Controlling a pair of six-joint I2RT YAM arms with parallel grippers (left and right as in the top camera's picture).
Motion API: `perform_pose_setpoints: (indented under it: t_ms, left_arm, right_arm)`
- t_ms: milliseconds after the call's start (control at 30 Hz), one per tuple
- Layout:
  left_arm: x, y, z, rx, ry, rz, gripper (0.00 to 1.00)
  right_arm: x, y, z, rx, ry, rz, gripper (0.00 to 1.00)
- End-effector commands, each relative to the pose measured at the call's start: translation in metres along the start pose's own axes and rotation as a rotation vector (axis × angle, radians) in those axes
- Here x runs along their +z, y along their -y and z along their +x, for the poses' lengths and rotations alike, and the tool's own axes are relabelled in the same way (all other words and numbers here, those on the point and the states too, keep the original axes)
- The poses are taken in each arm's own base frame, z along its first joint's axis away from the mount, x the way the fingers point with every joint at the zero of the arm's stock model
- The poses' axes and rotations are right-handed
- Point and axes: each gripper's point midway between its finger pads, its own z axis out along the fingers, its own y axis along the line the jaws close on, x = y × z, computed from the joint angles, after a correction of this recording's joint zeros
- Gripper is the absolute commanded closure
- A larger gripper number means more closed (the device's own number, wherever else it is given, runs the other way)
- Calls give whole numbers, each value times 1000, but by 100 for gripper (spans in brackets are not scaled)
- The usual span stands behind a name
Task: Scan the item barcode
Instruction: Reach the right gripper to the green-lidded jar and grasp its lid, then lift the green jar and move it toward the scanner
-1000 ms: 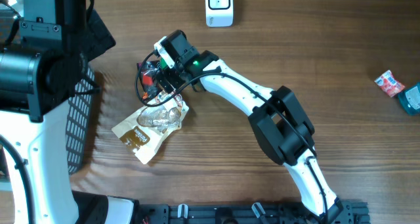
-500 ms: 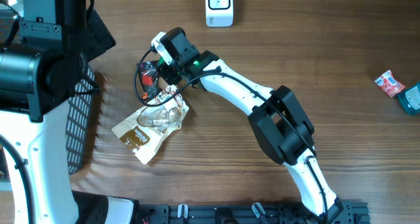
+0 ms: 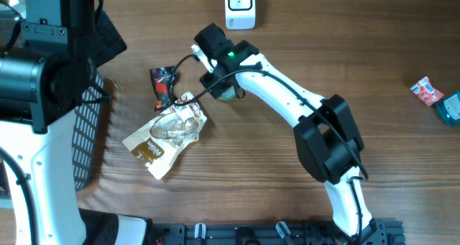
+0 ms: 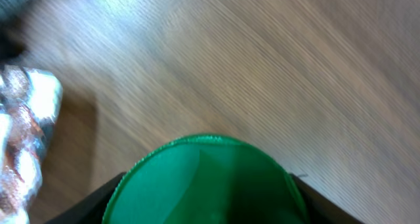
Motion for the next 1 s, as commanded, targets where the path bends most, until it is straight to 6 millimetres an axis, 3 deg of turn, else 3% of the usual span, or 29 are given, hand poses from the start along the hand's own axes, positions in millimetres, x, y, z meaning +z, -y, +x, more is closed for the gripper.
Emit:
perform_pose_setpoints:
  t_ms: [0, 100, 267, 300, 400, 433, 500, 600, 733, 800, 867, 967]
  left_arm:
    - [-3, -2, -2, -19, 12, 3, 0]
    - [-3, -2, -2, -19, 12, 3, 0]
    - [-3, -2, -2, -19, 12, 3, 0]
    - [-3, -2, -2, -19, 12, 3, 0]
    - [-3, -2, -2, -19, 12, 3, 0]
    - [-3, -2, -2, -19, 12, 3, 0]
    - [-3, -2, -2, -20, 12, 3, 0]
    - [-3, -2, -2, -19, 12, 3, 0]
    - [-3, -2, -2, -20, 12, 3, 0]
    - [-3, -2, -2, -19, 12, 3, 0]
    - [-3, -2, -2, -20, 12, 3, 0]
    - [-3, -2, -2, -19, 12, 3, 0]
  right_arm:
    - [-19, 24, 10, 50, -30, 60, 42]
    - [-20, 31, 35, 95, -126, 38, 42]
    - [-23, 18, 56, -131, -192, -129, 36]
    - [-24, 19, 58, -127, -197, -137, 23]
    - [-23, 21, 57, -144, -189, -135, 3]
    - [-23, 20, 56, -144, -188, -135, 0]
    - [-25, 21, 54, -144, -177, -132, 0]
    - [-45, 25, 31, -126, -100, -109, 0]
    - [-107, 38, -2, 247, -4, -59, 0]
    - [-129, 39, -4, 624, 1, -64, 0]
    - [-129, 39, 9, 896, -55, -38, 0]
    - [-114, 41, 34, 1295, -134, 70, 0]
